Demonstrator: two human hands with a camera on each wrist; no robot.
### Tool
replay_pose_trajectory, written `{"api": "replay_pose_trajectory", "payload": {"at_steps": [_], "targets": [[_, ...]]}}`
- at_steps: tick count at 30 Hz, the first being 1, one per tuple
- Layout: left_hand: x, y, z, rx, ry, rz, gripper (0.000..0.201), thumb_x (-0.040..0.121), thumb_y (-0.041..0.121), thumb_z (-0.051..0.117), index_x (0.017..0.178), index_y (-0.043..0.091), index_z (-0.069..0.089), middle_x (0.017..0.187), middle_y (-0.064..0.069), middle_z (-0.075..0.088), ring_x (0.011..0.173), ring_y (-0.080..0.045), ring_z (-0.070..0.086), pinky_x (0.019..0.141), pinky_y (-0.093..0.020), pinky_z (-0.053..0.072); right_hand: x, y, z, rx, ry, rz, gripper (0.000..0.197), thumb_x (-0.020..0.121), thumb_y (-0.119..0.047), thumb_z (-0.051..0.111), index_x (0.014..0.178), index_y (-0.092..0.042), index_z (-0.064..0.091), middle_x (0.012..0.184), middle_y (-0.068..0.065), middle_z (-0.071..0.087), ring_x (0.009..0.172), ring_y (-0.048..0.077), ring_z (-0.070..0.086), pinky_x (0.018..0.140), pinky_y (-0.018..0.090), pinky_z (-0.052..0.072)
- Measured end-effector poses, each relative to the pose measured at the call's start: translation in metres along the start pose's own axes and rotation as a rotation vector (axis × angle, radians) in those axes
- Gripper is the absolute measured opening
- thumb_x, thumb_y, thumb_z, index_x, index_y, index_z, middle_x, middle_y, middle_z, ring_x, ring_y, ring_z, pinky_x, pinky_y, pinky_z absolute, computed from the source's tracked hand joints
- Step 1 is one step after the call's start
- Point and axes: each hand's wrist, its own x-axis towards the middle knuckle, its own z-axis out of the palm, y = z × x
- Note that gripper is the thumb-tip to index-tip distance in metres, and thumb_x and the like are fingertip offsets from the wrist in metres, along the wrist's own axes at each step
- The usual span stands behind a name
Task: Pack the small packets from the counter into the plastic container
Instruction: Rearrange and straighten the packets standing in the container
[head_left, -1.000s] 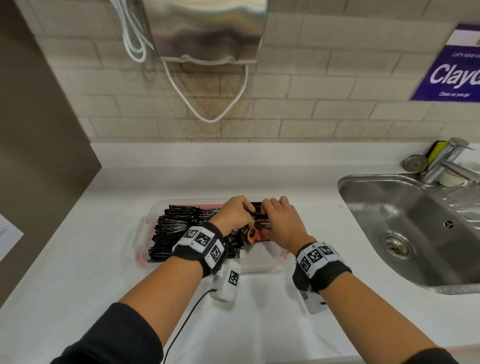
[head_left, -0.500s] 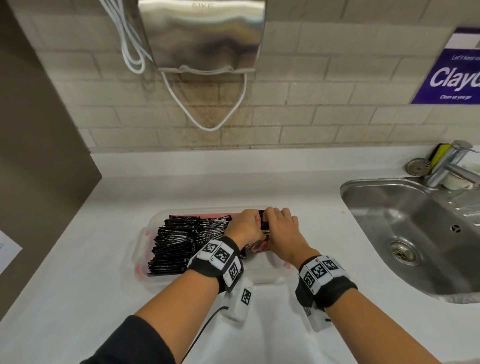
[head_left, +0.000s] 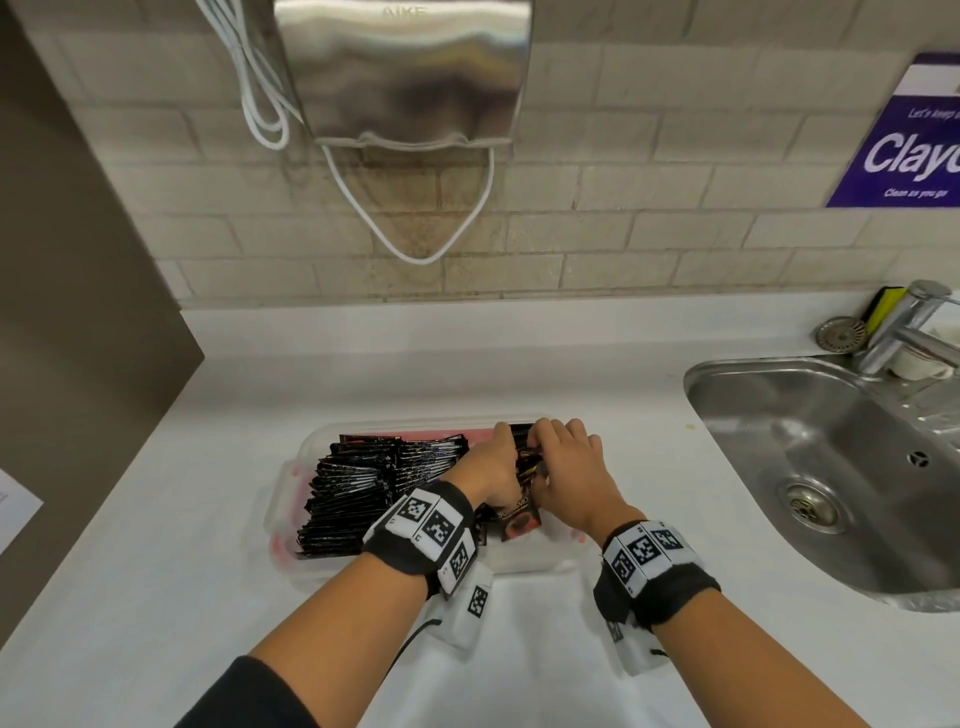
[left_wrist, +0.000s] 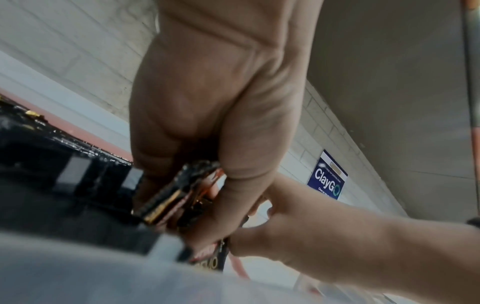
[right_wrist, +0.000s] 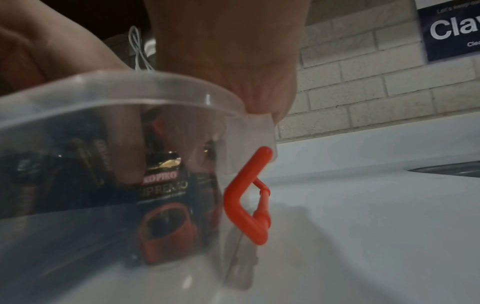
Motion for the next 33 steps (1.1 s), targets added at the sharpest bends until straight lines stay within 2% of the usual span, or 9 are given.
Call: {"api": "replay_pose_trajectory", "payload": {"at_steps": [3, 7, 12, 17, 20, 24, 26, 29, 33], "targets": [[0.001, -0.003, 0.004, -0.021, 0.156, 0.035, 0.056, 0.084, -0.009, 0.056, 0.132, 0.005, 0.031, 0.082, -0.004, 0.050, 0.068, -0.017, 0.050, 0.050, -0.027, 0.036, -0.003, 0.001, -0.001, 0.048, 0.001, -0.010, 0.043, 0.069, -0.022, 0.062, 0.108, -0.023, 0.043, 0.104, -0.007, 0.050, 0.095, 0.017, 0.036, 0.077, 0.034, 0.026], [0.004, -0.001, 0.010, -0.057, 0.284, 0.071, 0.050, 0.083, -0.010, 0.056, 0.124, 0.008, 0.033, 0.077, -0.003, 0.049, 0.068, -0.022, 0.052, 0.049, -0.030, 0.035, -0.005, 0.000, -0.003, 0.011, -0.029, -0.040, 0.066, 0.063, -0.047, 0.075, 0.116, -0.022, 0.045, 0.110, -0.006, 0.044, 0.100, 0.019, 0.037, 0.084, 0.036, 0.032], [0.008, -0.003, 0.012, -0.233, 0.292, 0.067, 0.051, 0.076, -0.006, 0.067, 0.112, 0.013, 0.037, 0.101, -0.007, 0.045, 0.082, -0.019, 0.050, 0.053, -0.023, 0.036, -0.002, -0.006, 0.000, -0.160, -0.048, -0.001, 0.066, 0.073, -0.041, 0.075, 0.125, -0.019, 0.040, 0.121, 0.002, 0.041, 0.108, 0.023, 0.037, 0.087, 0.037, 0.032], [0.004, -0.016, -0.002, -0.456, 0.305, 0.099, 0.031, 0.081, 0.007, 0.062, 0.105, 0.016, 0.044, 0.089, -0.005, 0.056, 0.078, -0.021, 0.061, 0.058, -0.027, 0.046, -0.004, -0.008, -0.001, -0.126, 0.000, 0.018, 0.057, 0.077, -0.028, 0.071, 0.125, -0.018, 0.042, 0.119, 0.004, 0.042, 0.107, 0.024, 0.039, 0.088, 0.037, 0.035], [0.002, -0.023, -0.011, -0.618, 0.261, 0.132, 0.027, 0.078, 0.004, 0.066, 0.098, 0.020, 0.056, 0.087, -0.004, 0.061, 0.075, -0.017, 0.059, 0.060, -0.025, 0.048, -0.005, -0.010, -0.002, -0.077, 0.028, 0.024, 0.058, 0.074, -0.023, 0.074, 0.124, -0.018, 0.043, 0.118, 0.005, 0.040, 0.105, 0.025, 0.041, 0.086, 0.037, 0.036], [-0.001, -0.030, -0.019, -0.621, 0.185, 0.221, 0.021, 0.080, 0.003, 0.077, 0.093, 0.015, 0.066, 0.084, -0.001, 0.065, 0.077, -0.015, 0.063, 0.067, -0.024, 0.052, -0.006, -0.011, -0.004, -0.069, 0.048, 0.034, 0.052, 0.072, -0.018, 0.076, 0.114, -0.017, 0.046, 0.113, 0.006, 0.037, 0.099, 0.025, 0.039, 0.080, 0.036, 0.034], [-0.003, -0.030, -0.020, -0.655, 0.160, 0.215, 0.015, 0.088, 0.006, 0.070, 0.096, 0.017, 0.063, 0.088, -0.002, 0.066, 0.079, -0.018, 0.068, 0.068, -0.031, 0.055, -0.007, -0.010, -0.004, -0.068, 0.050, 0.029, 0.044, 0.072, -0.016, 0.076, 0.106, -0.016, 0.048, 0.109, 0.005, 0.036, 0.097, 0.024, 0.037, 0.078, 0.035, 0.032], [-0.008, -0.025, -0.021, -0.673, 0.041, 0.152, 0.015, 0.098, 0.011, 0.057, 0.110, 0.020, 0.053, 0.104, -0.013, 0.068, 0.079, -0.026, 0.075, 0.059, -0.034, 0.061, -0.007, -0.009, -0.004, -0.061, 0.050, 0.035, 0.039, 0.073, -0.015, 0.075, 0.104, -0.016, 0.051, 0.106, 0.004, 0.034, 0.097, 0.024, 0.037, 0.077, 0.034, 0.029], [-0.010, -0.021, -0.030, -0.392, -0.046, 0.106, 0.033, 0.092, 0.009, 0.054, 0.117, 0.022, 0.038, 0.088, -0.016, 0.067, 0.063, -0.020, 0.069, 0.047, -0.029, 0.054, -0.007, -0.010, -0.004, -0.034, 0.044, 0.053, 0.039, 0.073, -0.013, 0.075, 0.103, -0.015, 0.052, 0.105, 0.004, 0.036, 0.096, 0.024, 0.037, 0.079, 0.034, 0.031]]}}
